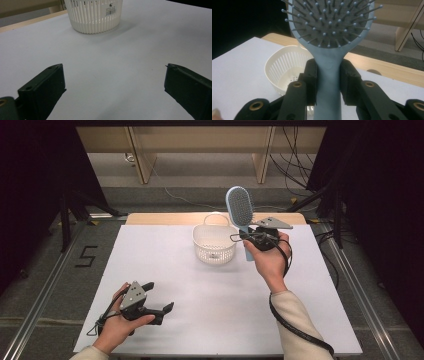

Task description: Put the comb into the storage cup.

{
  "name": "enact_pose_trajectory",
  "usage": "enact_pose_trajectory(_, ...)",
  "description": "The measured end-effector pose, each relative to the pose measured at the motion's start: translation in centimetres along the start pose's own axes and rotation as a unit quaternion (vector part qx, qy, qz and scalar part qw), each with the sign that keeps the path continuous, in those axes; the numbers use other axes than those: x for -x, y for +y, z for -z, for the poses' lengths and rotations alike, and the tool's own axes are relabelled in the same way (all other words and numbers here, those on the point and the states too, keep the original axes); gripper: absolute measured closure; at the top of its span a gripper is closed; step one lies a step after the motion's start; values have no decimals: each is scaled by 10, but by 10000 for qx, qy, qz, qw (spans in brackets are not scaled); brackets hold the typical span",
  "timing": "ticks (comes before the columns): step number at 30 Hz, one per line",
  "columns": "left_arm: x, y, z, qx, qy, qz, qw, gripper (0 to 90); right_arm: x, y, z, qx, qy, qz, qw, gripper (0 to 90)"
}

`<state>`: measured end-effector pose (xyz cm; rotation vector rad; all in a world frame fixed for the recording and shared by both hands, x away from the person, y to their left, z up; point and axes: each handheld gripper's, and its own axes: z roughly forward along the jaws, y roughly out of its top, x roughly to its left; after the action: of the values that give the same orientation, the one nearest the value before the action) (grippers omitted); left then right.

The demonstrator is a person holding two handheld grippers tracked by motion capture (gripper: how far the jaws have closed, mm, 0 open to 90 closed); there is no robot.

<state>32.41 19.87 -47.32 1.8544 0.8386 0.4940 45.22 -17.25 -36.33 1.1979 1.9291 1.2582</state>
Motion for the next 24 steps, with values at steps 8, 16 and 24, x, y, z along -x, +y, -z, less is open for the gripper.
enact_pose_trajectory(8, 0, 0, 0, 1, -5, 0, 10000, 27, -2, 0, -4, -14, -7, 32, 10000, 704)
enact_pose_trajectory(16, 0, 0, 0, 13, -11, 8, 10000, 27, -4, 0, -6, 1, 13, 32, 10000, 704)
enact_pose_trajectory(24, 0, 0, 0, 14, -12, 11, 10000, 27, -6, -1, -9, -42, 25, 48, 10000, 704)
